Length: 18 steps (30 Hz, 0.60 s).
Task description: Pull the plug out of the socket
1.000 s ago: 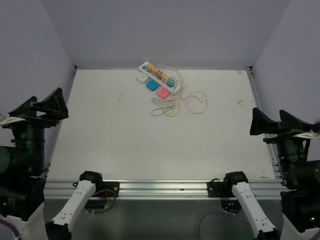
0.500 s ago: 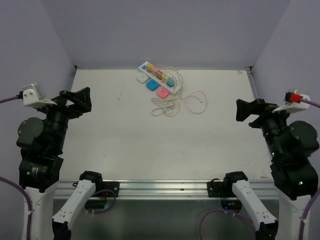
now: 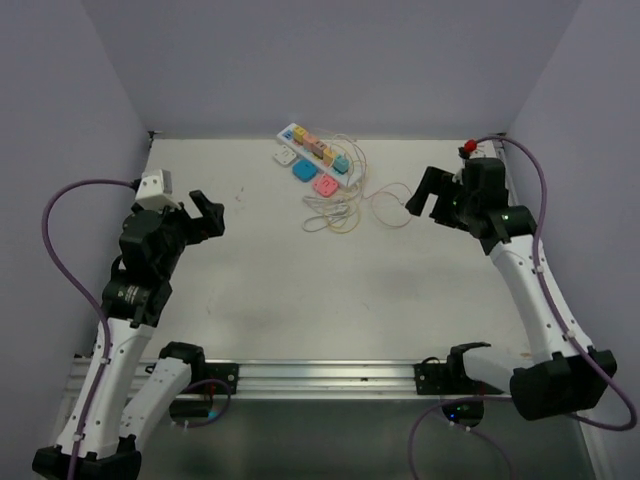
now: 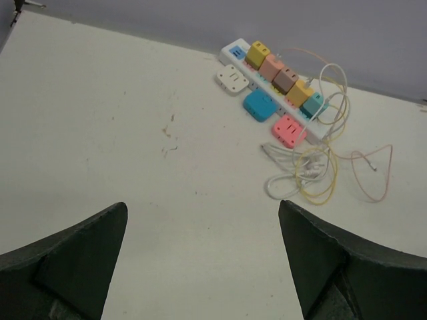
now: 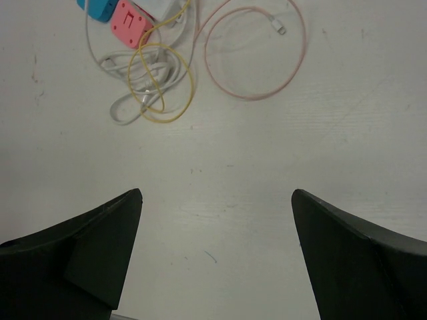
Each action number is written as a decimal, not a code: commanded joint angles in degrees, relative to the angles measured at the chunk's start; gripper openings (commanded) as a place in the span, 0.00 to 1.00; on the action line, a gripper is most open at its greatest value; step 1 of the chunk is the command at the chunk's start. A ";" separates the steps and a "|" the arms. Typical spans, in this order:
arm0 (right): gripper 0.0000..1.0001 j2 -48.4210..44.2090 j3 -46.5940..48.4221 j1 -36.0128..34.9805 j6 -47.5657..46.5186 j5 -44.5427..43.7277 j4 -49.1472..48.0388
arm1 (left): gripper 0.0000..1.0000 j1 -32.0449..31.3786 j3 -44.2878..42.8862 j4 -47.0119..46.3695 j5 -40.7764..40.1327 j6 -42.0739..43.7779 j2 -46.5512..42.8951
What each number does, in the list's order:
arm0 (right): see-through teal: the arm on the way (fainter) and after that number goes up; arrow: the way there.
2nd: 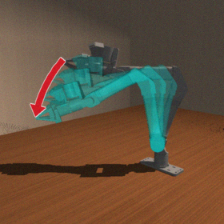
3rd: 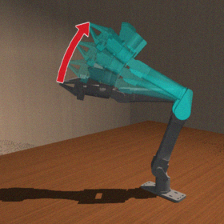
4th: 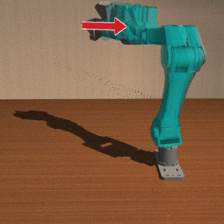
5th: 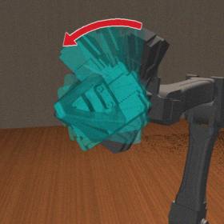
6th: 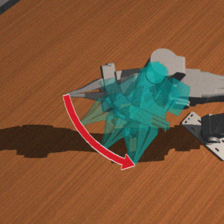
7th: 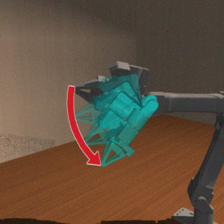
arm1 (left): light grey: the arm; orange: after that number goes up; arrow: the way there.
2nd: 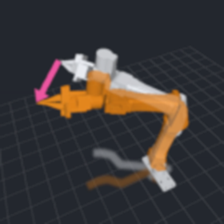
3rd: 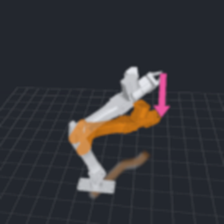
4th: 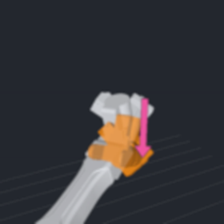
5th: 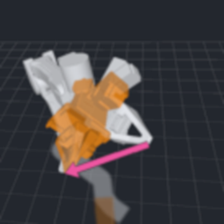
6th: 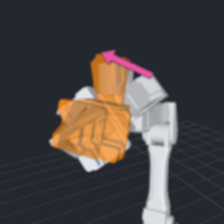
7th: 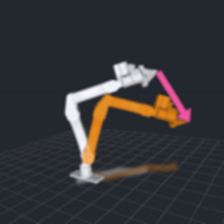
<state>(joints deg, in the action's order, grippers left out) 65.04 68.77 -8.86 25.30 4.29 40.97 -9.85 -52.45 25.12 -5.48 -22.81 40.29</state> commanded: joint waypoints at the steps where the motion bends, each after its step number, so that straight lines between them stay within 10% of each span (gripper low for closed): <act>1: 0.99 5.51 -0.22 -2.29 4.23 0.20 -7.91 | 0.99 -0.35 4.89 -7.54 -0.15 3.91 -1.27; 18: 0.62 44.81 23.77 -17.76 14.42 -22.28 -15.75 | 0.99 -0.17 13.07 -11.68 -6.04 4.70 1.37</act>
<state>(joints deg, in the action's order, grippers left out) 106.72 87.48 -24.99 35.00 -8.88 28.36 -9.85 -38.46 17.10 -9.87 -19.03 41.69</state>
